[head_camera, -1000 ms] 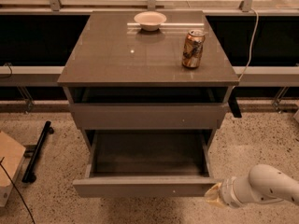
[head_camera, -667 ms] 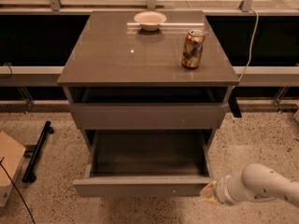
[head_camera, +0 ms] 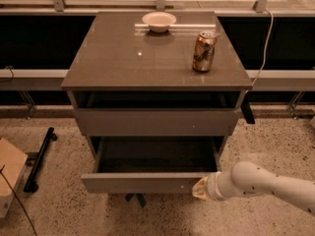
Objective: Close middle drawer
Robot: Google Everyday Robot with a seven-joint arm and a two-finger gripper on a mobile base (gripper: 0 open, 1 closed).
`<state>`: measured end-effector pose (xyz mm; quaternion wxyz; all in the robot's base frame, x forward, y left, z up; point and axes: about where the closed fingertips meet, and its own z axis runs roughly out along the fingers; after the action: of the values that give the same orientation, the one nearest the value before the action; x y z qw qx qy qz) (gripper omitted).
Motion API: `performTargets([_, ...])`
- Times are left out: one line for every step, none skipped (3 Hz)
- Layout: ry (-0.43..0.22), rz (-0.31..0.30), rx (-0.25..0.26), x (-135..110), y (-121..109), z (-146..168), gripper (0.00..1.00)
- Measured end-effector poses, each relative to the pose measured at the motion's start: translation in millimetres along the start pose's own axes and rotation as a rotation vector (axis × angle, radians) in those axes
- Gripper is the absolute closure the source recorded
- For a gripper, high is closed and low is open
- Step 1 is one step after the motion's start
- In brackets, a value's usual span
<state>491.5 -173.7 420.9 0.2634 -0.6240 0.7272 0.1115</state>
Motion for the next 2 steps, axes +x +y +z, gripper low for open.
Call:
performTargets([-0.033,-0.061,0.000,-23,-30,19,1.00])
performTargets([-0.040,-0.070,0.018,-28,-45,19,1.00])
